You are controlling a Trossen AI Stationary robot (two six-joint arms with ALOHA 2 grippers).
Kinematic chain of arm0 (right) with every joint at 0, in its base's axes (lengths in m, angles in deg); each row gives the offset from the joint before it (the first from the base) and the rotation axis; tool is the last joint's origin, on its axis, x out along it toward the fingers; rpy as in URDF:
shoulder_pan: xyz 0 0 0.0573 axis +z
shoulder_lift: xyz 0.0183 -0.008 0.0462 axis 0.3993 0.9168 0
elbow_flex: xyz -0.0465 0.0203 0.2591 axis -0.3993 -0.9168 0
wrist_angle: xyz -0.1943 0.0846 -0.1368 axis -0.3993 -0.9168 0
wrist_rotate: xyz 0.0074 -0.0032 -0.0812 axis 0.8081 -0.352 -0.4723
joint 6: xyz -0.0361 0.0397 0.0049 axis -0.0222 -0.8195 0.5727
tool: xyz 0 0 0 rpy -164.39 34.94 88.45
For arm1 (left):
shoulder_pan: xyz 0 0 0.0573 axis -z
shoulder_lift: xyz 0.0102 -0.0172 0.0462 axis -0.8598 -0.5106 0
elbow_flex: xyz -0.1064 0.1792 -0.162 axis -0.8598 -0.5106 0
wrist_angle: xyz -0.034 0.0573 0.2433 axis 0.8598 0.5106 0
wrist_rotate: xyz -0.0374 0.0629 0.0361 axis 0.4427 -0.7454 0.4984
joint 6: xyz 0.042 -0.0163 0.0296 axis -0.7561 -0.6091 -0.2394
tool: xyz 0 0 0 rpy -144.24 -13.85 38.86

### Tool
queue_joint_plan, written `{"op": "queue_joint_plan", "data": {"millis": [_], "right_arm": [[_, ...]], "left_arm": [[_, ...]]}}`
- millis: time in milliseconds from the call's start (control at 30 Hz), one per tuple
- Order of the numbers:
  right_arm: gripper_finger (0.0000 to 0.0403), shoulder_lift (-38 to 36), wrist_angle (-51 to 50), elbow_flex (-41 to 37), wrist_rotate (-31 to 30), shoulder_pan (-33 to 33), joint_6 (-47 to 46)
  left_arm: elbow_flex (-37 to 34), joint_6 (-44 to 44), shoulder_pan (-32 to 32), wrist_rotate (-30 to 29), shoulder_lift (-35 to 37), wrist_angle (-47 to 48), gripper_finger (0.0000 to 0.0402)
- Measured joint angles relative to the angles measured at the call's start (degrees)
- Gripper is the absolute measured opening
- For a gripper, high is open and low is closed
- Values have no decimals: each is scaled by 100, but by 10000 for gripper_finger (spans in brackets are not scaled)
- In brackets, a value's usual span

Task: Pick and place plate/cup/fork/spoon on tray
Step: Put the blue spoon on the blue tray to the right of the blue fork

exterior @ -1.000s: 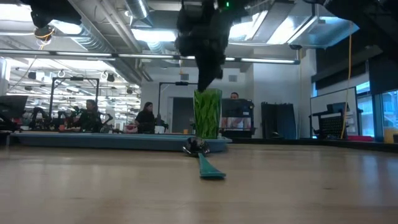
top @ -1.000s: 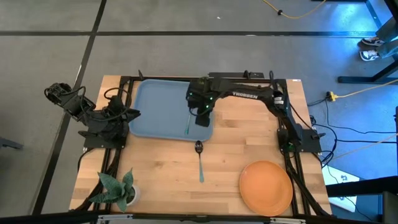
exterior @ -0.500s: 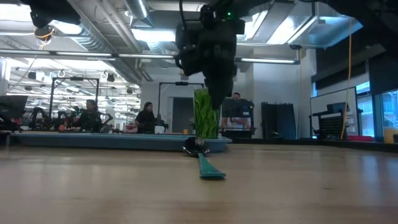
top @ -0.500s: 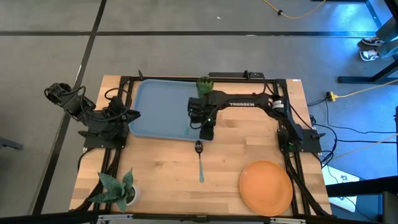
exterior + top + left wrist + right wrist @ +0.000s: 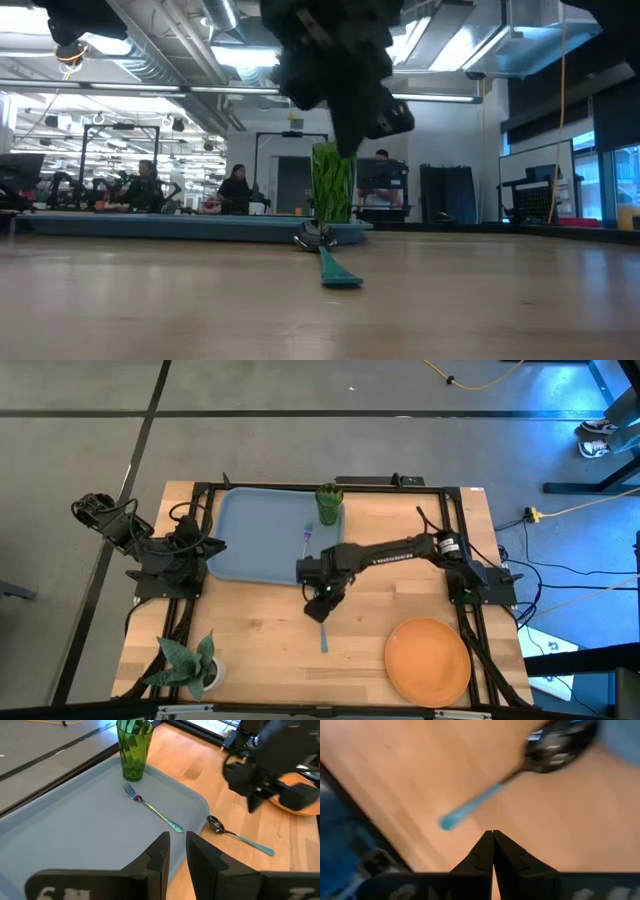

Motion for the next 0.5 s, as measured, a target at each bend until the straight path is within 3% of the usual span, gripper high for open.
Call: {"op": "queue_joint_plan", "data": {"millis": [200, 500], "right_arm": [[32, -2, 936, 3, -217, 177, -1213], [76, -15, 1220, -482, -376, 231, -2028]], "left_arm": [[0, -298, 0, 260, 1, -2, 56], [0, -351, 2, 828, 2, -4, 56]]}}
